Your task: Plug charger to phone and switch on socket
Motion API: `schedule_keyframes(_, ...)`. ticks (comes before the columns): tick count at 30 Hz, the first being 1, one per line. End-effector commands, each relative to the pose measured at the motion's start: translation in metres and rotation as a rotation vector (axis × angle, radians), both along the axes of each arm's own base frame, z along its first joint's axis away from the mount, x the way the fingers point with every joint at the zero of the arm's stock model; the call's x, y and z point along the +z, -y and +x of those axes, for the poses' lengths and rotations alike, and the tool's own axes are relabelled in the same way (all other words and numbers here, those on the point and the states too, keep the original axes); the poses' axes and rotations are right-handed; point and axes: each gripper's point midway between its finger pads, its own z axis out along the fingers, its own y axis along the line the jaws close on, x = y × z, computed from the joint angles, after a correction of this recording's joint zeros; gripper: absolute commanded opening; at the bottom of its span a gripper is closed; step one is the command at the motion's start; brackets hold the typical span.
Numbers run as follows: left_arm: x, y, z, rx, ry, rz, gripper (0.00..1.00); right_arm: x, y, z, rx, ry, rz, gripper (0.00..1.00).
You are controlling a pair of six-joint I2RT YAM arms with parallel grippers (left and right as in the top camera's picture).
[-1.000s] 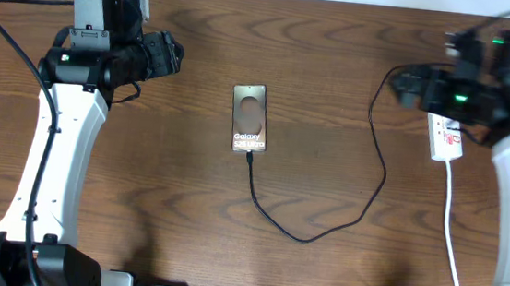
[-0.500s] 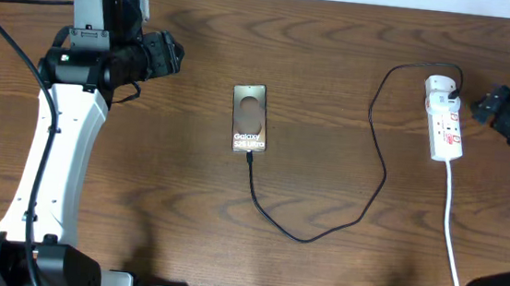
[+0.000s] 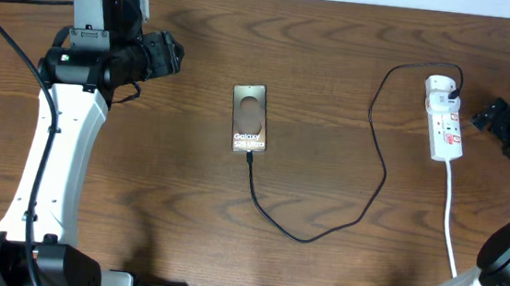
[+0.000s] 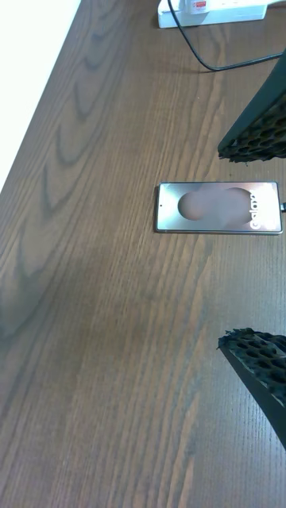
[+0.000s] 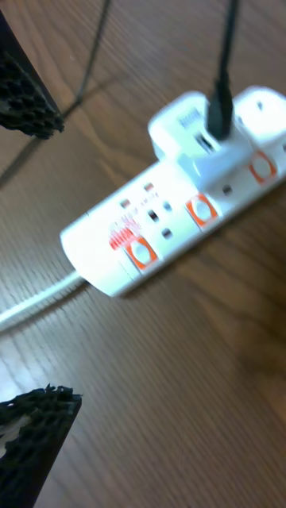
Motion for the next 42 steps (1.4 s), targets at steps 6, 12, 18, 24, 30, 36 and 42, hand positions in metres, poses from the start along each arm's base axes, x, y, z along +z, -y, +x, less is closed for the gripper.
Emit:
schedule_keyframes(6,0.006,-0.004,-0.001,0.006,0.016,0.016,0.65,-0.041,0.019,0.004,-0.022,-0.043,0.013,0.99)
schedule_keyframes(12,0.006,-0.004,-0.001,0.006,0.016,0.016,0.65,-0.05,0.024,0.021,0.038,0.002,-0.03,0.99)
schedule_keyframes(18,0.006,-0.004,-0.001,0.006,0.016,0.016,0.65,-0.052,0.023,0.035,0.145,0.046,-0.086,0.99)
schedule_keyframes(24,0.006,-0.004,-0.001,0.006,0.016,0.016,0.65,-0.058,0.02,0.044,0.183,0.06,-0.104,0.99)
schedule_keyframes(30,0.006,-0.004,-0.001,0.006,0.016,0.016,0.65,-0.068,0.022,0.049,0.19,0.056,-0.121,0.99)
schedule_keyframes(36,0.006,-0.004,-0.001,0.006,0.016,0.016,0.65,-0.081,0.023,0.052,0.192,0.05,-0.117,0.99)
schedule_keyframes(42,0.006,-0.004,-0.001,0.006,0.016,0.017,0.66,-0.088,0.022,0.055,0.212,0.052,-0.123,0.99)
